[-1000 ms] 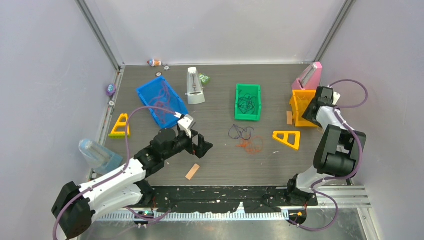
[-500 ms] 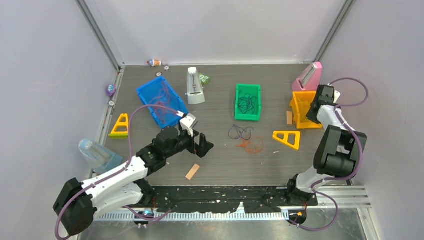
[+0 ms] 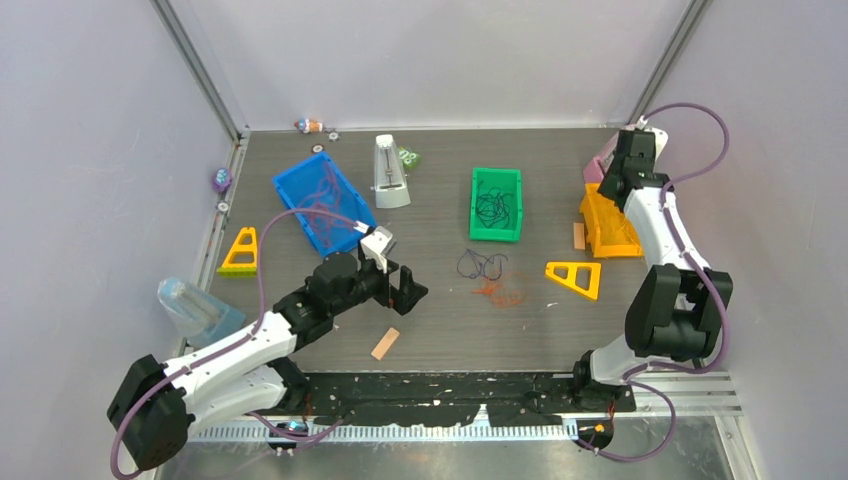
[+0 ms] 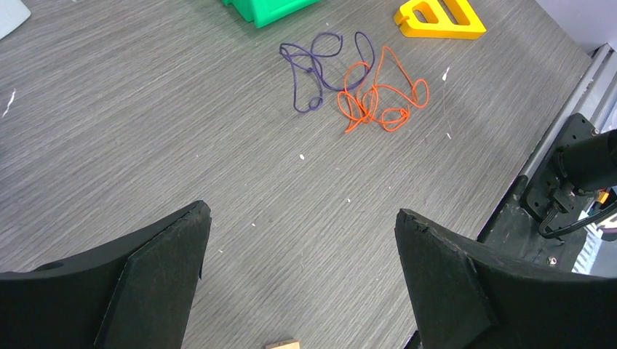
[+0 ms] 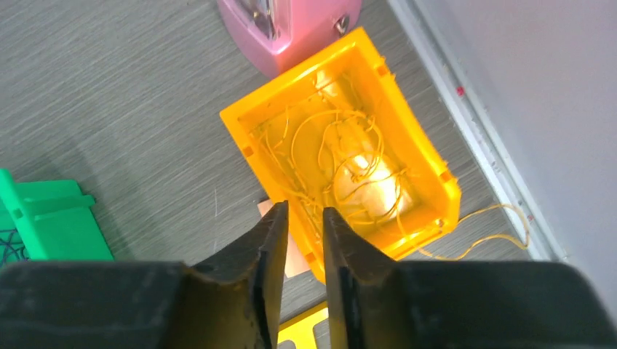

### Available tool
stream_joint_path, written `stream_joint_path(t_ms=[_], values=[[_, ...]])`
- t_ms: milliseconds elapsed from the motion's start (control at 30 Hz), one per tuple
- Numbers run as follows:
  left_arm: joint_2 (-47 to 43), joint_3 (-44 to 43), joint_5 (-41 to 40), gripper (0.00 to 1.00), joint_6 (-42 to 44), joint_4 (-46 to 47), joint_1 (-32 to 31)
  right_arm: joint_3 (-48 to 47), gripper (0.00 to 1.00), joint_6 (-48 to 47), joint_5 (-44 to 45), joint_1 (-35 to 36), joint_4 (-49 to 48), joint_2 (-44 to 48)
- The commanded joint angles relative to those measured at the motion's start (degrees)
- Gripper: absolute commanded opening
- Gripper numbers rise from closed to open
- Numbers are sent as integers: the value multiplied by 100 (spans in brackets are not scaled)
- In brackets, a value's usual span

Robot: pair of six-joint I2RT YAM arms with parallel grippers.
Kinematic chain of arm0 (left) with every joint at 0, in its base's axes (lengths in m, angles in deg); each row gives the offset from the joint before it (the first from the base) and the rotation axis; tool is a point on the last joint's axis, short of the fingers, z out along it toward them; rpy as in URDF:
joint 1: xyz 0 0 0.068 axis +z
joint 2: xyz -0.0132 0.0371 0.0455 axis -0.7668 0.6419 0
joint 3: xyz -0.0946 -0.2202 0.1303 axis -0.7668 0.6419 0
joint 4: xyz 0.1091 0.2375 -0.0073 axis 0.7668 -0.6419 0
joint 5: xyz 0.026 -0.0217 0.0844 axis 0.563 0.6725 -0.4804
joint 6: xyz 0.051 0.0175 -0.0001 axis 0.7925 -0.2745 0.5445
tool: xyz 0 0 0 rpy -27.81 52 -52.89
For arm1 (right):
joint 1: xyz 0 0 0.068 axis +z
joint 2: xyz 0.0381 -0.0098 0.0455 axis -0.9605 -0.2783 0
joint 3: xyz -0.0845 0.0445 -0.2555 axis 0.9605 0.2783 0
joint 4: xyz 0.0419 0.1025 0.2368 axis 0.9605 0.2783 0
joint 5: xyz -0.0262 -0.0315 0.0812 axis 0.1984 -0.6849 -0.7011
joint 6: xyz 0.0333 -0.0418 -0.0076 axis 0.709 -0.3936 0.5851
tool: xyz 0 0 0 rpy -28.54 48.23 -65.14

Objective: Untangle the cables

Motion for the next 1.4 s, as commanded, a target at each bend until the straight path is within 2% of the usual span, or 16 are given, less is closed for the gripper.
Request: stream_joint_path(t_ms=[0, 67, 133, 167, 300, 433, 633, 833, 1067, 1233, 1267, 1333, 1367], values=[[-32, -255, -14, 99, 32, -41, 6, -581, 57, 177, 332, -115, 404, -176], [-59, -253, -34, 98, 35, -45, 6, -315, 79, 404, 195, -370, 370, 33], [-48, -243, -9, 98, 29, -45, 7, 245, 84, 770, -499, -969, 84, 401], [-41, -237, -1, 98, 25, -41, 6, 701, 84, 1038, -840, -1378, -168, 678], [26, -228, 84, 98, -5, 14, -7, 1701, 85, 1787, -1147, -2469, -661, 1335], [28, -218, 89, 98, -3, 17, -28, 2066, 85, 2150, -1139, -3089, -778, 1394], [-162, -123, -63, 99, 63, -44, -36, 2251, 83, 2726, -1855, -3364, -1328, 695], [-234, -145, -118, 99, 84, -107, -38, 2308, 80, 3022, -1737, -3361, -1905, 334], [-370, -101, -265, 99, 79, -212, -38, 2376, 70, 3239, -1749, -3339, -2273, -131], [-540, 41, -359, 99, 51, -253, -37, 2535, 63, 3237, -1307, -3221, -2442, -209], [-580, 64, -378, 99, 47, -264, -38, 2548, 58, 3237, -1265, -3207, -2444, -221], [-625, 97, -401, 99, 56, -286, -38, 2589, 41, 3245, -1168, -3166, -2472, -227], [-634, 110, -411, 99, 59, -297, -38, 2623, 27, 3256, -1134, -3145, -2490, -188]])
